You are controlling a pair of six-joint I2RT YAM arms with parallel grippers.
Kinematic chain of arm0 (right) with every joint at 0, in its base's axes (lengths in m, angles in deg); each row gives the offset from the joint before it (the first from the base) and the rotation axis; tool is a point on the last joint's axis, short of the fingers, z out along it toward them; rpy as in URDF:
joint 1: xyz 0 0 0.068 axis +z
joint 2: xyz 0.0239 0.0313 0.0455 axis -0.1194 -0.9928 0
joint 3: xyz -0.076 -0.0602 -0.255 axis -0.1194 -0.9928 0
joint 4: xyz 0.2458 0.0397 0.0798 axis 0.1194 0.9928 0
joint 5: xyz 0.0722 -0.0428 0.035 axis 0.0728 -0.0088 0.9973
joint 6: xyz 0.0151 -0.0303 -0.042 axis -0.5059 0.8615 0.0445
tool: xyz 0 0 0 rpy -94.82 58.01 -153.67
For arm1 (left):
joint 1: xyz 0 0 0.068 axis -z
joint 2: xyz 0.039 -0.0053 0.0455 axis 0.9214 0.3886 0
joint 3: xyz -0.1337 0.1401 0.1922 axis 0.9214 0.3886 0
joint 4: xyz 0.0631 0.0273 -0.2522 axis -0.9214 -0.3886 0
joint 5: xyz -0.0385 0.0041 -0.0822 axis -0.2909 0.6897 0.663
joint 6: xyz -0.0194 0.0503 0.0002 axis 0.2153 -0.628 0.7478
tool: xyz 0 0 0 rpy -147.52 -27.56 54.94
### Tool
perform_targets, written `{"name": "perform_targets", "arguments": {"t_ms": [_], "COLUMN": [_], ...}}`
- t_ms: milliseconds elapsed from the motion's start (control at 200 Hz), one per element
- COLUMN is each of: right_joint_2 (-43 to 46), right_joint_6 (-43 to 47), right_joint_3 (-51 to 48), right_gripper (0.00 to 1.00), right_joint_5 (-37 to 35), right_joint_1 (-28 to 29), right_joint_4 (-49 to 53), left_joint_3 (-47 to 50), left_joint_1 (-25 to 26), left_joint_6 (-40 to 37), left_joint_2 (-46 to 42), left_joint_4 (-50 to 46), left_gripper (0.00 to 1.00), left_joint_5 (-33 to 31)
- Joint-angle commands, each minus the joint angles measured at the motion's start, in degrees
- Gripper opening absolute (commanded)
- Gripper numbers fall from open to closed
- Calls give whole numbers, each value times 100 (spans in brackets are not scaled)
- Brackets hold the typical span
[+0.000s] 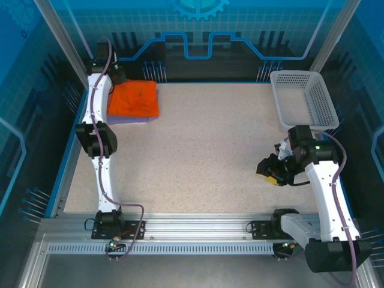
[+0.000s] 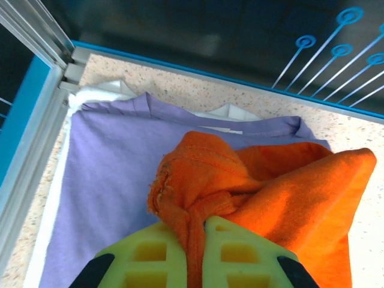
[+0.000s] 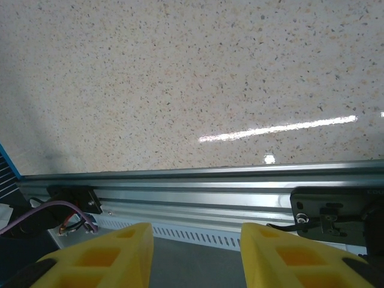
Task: Fold and stack the t-shirts
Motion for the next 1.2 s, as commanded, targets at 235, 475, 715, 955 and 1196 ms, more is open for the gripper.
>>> {"name": "perform_targets", "arguments": {"t_ms": [235,475,715,955,1196], "right_joint_2": [185,362,275,110,1047], "right_joint_6": [-538,-953,-1043,-609,1153], "right_joint_3": [16,-47,55,517,-885], "right_gripper": [43,43,45,100,100], "right_joint_5": [-365,-493,-556,-1346,-3281], "right_joint_1": [304,536,790,1146,1772], "right_joint_4": [469,496,113,-1953,-5357], "left_joint_3": [-583,-738,-1092,328,5887], "left_joint_1": [-326,-348,-278,139,449], "left_joint_6": [414,639,1044,903,1174], "left_joint_2": [924,1187,622,-1193,-4929], "left_joint_4": [522,893,693,-82,1718], "left_gripper": [7,22,99,99,99], "left_joint_5": [602,193,-2108,-1587,-224]}}
